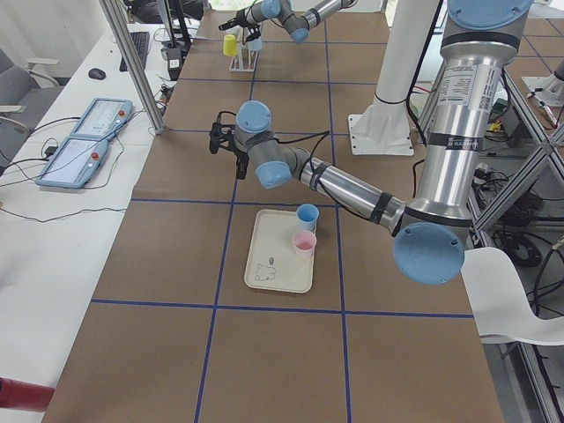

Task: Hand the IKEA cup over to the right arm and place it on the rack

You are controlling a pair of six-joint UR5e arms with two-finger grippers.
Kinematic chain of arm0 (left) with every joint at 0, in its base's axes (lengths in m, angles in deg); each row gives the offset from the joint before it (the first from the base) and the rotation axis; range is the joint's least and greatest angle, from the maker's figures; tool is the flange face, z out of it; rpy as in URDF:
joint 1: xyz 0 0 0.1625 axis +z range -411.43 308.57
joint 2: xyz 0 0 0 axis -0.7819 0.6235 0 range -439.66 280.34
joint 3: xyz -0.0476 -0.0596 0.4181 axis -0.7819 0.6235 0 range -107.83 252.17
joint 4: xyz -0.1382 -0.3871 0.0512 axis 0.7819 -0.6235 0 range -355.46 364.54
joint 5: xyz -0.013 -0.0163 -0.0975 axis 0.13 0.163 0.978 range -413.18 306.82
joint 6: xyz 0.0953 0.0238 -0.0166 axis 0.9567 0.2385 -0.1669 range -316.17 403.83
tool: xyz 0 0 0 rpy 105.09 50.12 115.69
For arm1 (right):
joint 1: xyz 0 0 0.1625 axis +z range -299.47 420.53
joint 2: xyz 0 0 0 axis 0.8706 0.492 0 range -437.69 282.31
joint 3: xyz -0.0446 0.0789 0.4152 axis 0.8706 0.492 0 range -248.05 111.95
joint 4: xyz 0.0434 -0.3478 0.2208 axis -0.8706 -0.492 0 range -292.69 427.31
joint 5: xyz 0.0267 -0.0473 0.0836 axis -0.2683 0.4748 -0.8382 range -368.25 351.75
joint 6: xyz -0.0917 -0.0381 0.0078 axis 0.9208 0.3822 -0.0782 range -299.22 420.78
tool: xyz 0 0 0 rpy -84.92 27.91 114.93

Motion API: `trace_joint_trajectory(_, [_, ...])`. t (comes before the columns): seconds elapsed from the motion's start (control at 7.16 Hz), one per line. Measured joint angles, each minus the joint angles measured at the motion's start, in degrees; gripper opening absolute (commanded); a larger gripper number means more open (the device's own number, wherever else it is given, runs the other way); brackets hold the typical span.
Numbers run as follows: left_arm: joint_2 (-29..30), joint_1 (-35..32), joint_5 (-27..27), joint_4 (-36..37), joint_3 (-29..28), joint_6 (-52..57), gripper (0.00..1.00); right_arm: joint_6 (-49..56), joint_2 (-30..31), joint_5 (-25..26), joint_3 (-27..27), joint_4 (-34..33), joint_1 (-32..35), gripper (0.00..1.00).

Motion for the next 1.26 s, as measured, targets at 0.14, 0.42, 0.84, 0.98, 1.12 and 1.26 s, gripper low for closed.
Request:
trace_joint_trajectory(0.14, [0.0, -0.1, 0.0, 0.0, 0.0, 0.1, 1.00, -3.6, 0.0, -1.1, -1.8, -0.1, 0.1, 0.99])
trace_joint_trajectory(0.42, [-1.7, -1.5, -0.1, 0.0, 0.1, 4.2, 1.00, -16.0, 0.2, -5.0, -5.1, -0.1, 0.2, 0.99])
trace_joint_trajectory(0.84, [-9.5, -4.3, -3.6, 0.2, 0.4, 18.1, 1.00, -46.3, 0.3, -16.9, -10.4, -0.6, 0.2, 0.99])
trace_joint_trajectory(0.98, [-12.9, -4.3, -6.9, 0.1, 0.7, 21.0, 1.00, -58.0, 0.5, -20.9, -12.2, -0.6, 0.2, 1.00])
trace_joint_trajectory(1.12, [-16.1, -4.0, -8.8, -0.1, 1.2, 22.4, 1.00, -70.8, 0.5, -24.4, -13.8, -0.4, -0.2, 1.00])
trace_joint_trajectory(1.26, [-19.3, -3.0, -9.4, -0.2, 1.7, 23.1, 1.00, -84.0, 0.4, -26.7, -15.6, -0.1, -1.5, 1.00])
